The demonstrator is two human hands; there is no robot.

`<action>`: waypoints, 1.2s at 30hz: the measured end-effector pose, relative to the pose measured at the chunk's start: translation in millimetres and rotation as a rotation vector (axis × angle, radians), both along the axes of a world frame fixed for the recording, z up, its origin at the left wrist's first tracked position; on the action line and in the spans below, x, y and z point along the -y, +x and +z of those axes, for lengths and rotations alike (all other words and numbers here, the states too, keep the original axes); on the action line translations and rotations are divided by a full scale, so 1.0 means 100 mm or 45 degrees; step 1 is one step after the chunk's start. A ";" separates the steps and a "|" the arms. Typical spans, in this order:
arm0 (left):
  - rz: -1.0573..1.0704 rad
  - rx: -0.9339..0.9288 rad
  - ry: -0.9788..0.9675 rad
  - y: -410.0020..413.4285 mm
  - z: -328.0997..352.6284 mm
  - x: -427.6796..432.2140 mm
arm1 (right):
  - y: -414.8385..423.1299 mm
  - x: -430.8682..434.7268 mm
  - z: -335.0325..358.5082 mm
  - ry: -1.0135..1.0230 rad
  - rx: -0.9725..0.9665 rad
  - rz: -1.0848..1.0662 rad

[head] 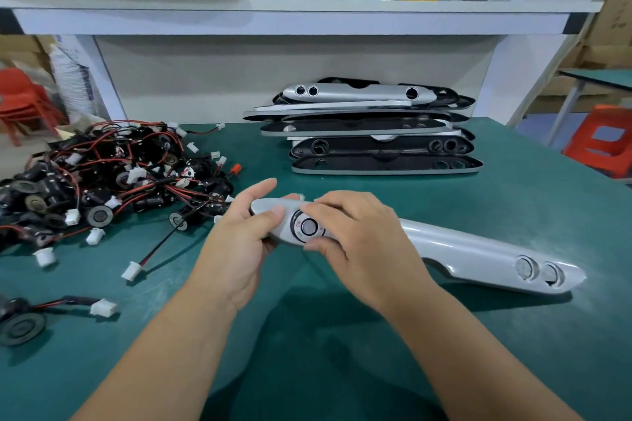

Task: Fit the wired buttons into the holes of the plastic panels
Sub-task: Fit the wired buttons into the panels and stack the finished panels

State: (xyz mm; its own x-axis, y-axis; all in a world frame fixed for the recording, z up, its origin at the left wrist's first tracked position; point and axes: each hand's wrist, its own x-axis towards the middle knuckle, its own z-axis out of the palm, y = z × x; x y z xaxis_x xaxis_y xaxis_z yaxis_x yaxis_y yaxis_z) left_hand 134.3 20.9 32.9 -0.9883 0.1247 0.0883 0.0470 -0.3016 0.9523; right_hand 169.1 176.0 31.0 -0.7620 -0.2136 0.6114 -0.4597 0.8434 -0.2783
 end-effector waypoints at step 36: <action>0.049 -0.073 -0.654 -0.02 -0.15 0.01 | -0.16 -0.19 0.14 0.064 0.719 -0.278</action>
